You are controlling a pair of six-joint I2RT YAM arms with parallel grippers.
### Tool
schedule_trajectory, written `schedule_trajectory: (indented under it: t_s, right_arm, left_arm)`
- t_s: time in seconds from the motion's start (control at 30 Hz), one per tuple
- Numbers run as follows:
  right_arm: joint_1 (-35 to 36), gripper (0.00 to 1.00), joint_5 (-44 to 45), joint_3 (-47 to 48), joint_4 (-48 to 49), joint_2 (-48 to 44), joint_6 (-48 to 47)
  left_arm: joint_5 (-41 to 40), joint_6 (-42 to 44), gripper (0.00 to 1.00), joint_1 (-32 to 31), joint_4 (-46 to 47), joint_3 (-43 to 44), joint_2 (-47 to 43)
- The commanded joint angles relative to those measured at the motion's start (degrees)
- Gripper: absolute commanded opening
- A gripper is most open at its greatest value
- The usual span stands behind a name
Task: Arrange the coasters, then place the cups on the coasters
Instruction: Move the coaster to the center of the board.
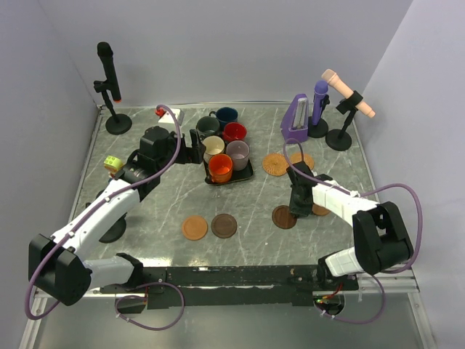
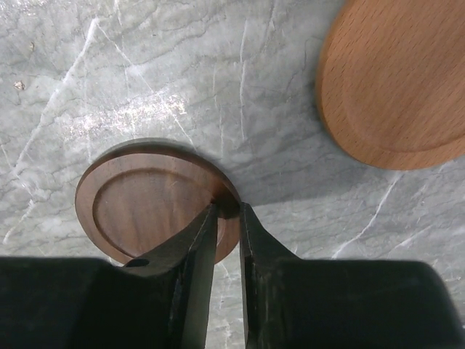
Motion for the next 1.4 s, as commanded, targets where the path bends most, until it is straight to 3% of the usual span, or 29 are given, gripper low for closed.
schedule_trajectory:
  t_s: [0.0, 0.3, 1.07, 1.37]
  right_arm:
    - [0.51, 0.23, -2.08, -0.27, 3.67, 3.01, 1.27]
    - [0.51, 0.20, -1.38, 0.16, 6.39, 1.69, 3.29]
    - [0.42, 0.20, 5.56, 17.21, 4.90, 14.61, 4.08]
    - [0.16, 0.20, 8.20, 17.75, 3.67, 14.53, 3.82]
  left_arm:
    - [-0.82, 0.33, 0.97, -0.42, 1.24, 2.08, -0.06]
    - [-0.38, 0.07, 0.97, -0.86, 1.33, 2.08, 0.03]
    - [-1.17, 0.42, 0.97, -1.56, 1.24, 1.90, 0.03]
    - [-0.91, 0.24, 0.96, -1.56, 1.42, 1.99, -0.15]
